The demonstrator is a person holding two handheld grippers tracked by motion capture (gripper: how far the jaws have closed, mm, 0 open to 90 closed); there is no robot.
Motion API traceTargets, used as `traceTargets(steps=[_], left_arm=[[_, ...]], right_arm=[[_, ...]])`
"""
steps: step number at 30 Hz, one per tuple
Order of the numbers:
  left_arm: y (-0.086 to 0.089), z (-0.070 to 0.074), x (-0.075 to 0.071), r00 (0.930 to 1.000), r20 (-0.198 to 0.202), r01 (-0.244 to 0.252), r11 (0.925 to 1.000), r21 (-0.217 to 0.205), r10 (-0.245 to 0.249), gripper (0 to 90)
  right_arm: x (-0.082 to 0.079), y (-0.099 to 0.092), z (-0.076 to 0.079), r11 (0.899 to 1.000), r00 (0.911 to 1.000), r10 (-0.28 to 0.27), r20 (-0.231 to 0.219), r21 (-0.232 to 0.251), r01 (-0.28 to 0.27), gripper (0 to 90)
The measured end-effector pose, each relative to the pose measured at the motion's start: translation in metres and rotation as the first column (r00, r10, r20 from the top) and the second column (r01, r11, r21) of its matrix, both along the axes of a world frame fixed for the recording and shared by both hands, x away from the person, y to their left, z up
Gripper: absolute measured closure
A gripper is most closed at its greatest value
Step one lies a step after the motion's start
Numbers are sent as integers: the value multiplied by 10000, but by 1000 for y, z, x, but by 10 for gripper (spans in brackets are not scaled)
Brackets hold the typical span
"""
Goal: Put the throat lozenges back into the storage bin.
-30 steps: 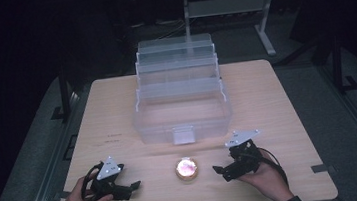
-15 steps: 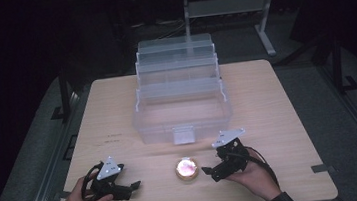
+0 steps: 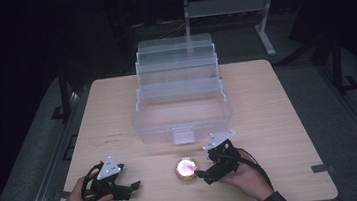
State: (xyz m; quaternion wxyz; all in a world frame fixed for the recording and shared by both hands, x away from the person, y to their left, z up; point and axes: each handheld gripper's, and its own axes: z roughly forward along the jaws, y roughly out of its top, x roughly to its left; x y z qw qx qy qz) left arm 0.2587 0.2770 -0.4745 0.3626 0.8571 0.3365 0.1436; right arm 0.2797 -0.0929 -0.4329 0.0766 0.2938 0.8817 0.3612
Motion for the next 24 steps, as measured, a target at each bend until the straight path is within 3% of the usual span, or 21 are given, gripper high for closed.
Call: traceTargets(steps=[24], left_arm=[[0,0,0,10000,-2,-4,10000,-8,4,111]], right_arm=[[5,43,-11,9956,9968,778,-198,-514,-787,39]])
